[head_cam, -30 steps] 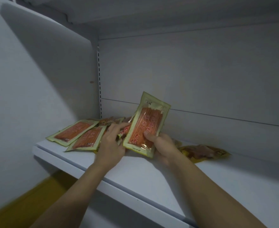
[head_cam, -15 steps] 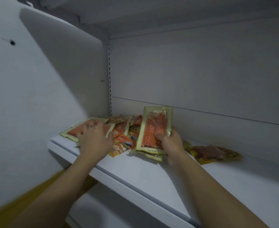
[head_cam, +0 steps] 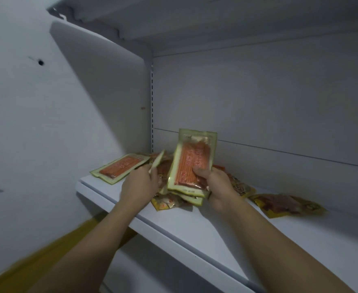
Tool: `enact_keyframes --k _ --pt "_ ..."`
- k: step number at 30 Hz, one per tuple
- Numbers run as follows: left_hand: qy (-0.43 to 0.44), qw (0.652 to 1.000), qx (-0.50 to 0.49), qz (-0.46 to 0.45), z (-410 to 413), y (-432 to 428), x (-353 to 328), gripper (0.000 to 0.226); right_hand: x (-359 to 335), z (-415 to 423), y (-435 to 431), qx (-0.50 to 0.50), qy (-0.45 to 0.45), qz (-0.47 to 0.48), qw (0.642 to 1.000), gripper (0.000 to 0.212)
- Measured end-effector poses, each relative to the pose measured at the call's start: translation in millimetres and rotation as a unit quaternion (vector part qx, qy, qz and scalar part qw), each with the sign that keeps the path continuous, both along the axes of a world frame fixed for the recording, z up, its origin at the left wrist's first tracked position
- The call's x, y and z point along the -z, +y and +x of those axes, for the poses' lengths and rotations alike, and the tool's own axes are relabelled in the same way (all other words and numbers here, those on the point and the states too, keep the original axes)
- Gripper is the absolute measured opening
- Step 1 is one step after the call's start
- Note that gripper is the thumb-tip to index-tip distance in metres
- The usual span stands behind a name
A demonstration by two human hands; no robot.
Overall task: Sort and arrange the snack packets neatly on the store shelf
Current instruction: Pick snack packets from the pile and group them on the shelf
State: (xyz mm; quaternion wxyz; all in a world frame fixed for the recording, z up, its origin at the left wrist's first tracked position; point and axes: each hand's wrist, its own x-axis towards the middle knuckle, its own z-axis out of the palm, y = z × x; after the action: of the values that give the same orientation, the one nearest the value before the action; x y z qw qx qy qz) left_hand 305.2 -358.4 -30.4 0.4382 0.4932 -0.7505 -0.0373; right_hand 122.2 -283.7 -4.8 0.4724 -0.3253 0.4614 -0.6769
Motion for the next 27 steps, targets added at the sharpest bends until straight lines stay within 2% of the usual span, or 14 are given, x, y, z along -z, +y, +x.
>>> enact_keyframes --k 2,4,6,8,10,11,13,14,15,18,20,22,25,27 --pt "0.012 0.998 0.055 -0.022 0 6 -2 0.022 -8 1 -7 0.002 -0.037 0.021 0.999 0.019" --pt "-0.061 0.989 0.134 0.02 0 8 -1 0.019 -12 4 -15 0.017 -0.044 0.045 0.998 0.018" --pt "-0.154 0.966 0.187 0.091 4 6 -1 0.03 -11 3 -22 0.034 -0.049 0.06 0.996 0.019" --pt "-0.173 0.949 0.234 0.119 8 4 -5 0.023 -11 -1 -29 0.055 -0.064 0.065 0.994 0.019" --pt "-0.061 0.952 0.264 0.143 12 3 -7 0.012 -11 1 -36 0.088 -0.059 0.076 0.991 0.017" --pt "0.029 0.949 0.263 0.169 12 1 -5 0.02 -10 5 -39 0.112 -0.028 0.083 0.99 0.015" --pt "0.179 0.919 0.262 0.234 13 -2 -1 0.035 -4 18 -48 0.155 0.091 0.098 0.979 0.015" --pt "0.205 0.912 0.253 0.249 13 -4 -1 0.038 -1 24 -52 0.165 0.153 0.102 0.969 0.018" --pt "0.193 0.918 0.239 0.25 13 -6 -2 0.037 1 30 -56 0.165 0.198 0.106 0.96 0.021" --pt "0.169 0.931 0.221 0.236 18 -16 -5 0.037 8 37 -62 0.146 0.244 0.101 0.953 0.025" --pt "0.118 0.972 0.137 0.147 27 -29 -7 0.036 14 36 -66 0.139 0.264 0.082 0.951 0.023" --pt "0.022 0.998 0.004 0.065 40 -51 -8 0.034 20 34 -68 0.137 0.296 0.062 0.943 0.023" --pt "-0.131 0.979 -0.132 0.084 62 -84 -9 0.039 24 34 -73 0.13 0.323 0.024 0.937 0.024" --pt "-0.173 0.963 -0.159 0.135 72 -99 -12 0.044 25 39 -75 0.125 0.341 -0.004 0.932 0.025"
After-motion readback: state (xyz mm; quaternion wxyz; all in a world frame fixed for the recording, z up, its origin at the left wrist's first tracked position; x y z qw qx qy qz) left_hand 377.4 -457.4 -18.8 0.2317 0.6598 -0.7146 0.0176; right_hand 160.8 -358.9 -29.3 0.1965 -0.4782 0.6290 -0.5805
